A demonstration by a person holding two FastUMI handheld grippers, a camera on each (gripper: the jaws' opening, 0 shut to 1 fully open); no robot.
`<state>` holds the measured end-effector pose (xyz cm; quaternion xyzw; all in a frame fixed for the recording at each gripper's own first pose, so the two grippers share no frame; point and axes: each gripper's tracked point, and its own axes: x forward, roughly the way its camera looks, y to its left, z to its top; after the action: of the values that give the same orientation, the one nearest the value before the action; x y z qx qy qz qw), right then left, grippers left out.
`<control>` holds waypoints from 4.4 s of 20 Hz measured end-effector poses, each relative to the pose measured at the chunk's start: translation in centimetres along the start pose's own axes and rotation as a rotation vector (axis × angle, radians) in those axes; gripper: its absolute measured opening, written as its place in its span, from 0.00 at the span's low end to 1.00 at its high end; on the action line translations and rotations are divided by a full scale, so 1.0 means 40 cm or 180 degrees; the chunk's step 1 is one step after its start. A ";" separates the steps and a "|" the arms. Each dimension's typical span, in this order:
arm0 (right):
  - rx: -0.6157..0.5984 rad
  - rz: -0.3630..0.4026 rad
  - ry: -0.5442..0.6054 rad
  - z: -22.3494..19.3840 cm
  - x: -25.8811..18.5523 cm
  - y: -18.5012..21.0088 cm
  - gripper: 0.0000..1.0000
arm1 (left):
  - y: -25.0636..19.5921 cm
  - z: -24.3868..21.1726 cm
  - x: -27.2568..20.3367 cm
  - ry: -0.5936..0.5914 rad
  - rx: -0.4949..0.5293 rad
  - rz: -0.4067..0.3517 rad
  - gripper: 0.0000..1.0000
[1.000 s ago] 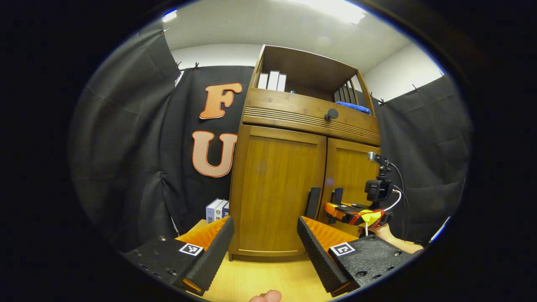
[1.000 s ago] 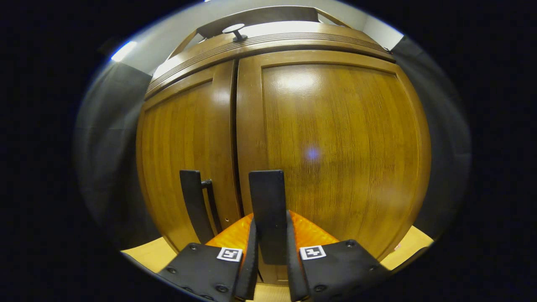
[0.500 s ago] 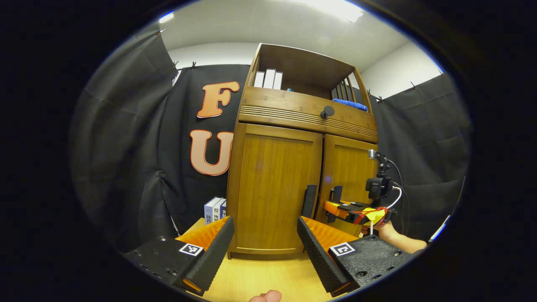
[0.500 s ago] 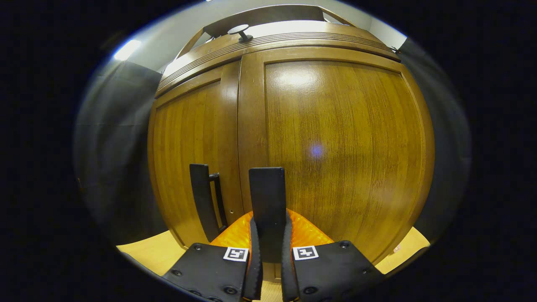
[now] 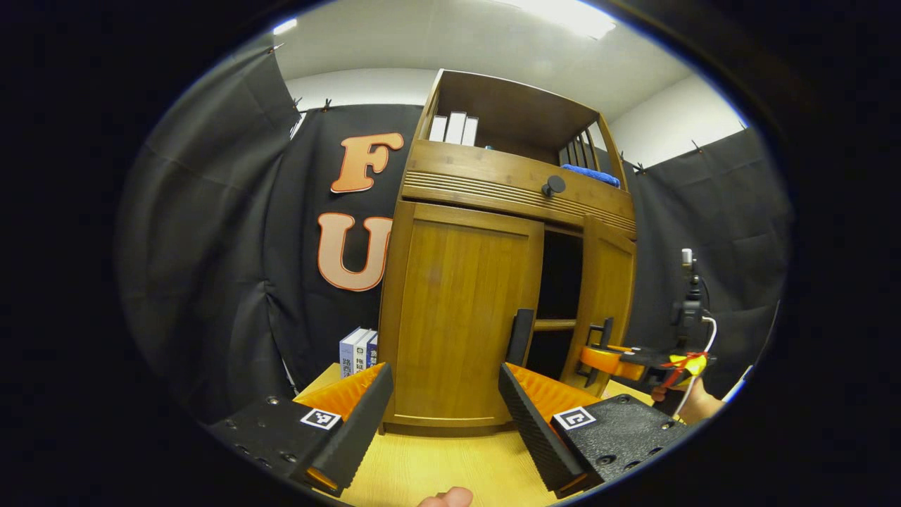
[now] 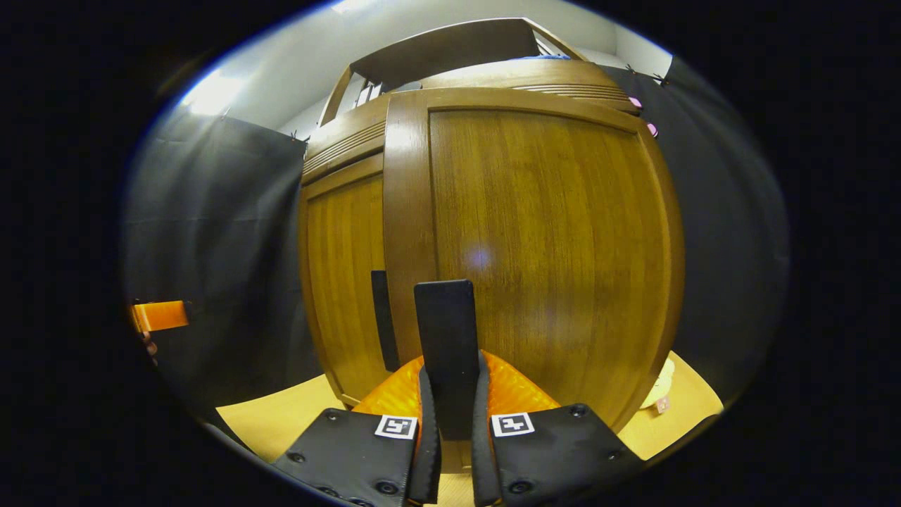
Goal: Open the right door of the double-door shoe cabinet with the right hand, and open the left door with the left hand.
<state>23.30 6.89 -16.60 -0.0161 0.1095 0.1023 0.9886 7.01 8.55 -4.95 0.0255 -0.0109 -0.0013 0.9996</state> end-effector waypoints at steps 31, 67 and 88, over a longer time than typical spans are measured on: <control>0.0087 -0.1256 -0.0342 0.051 -0.529 -0.471 0.08 | 0.033 -0.022 0.003 -0.0108 -0.0132 0.0031 0.95; -0.0062 -0.0943 -0.0771 0.180 -0.591 -0.122 0.07 | -0.017 -0.051 0.010 -0.0071 -0.0202 -0.0026 0.95; -0.0127 -0.0927 -0.0411 0.055 -0.489 -0.079 0.96 | -0.147 -0.037 0.169 -0.0028 -0.0053 -0.0313 0.92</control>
<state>5.73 0.04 -10.11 -0.0449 0.0402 -0.0391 0.9974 13.77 2.75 -6.56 0.0177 -0.0141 -0.0506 0.9985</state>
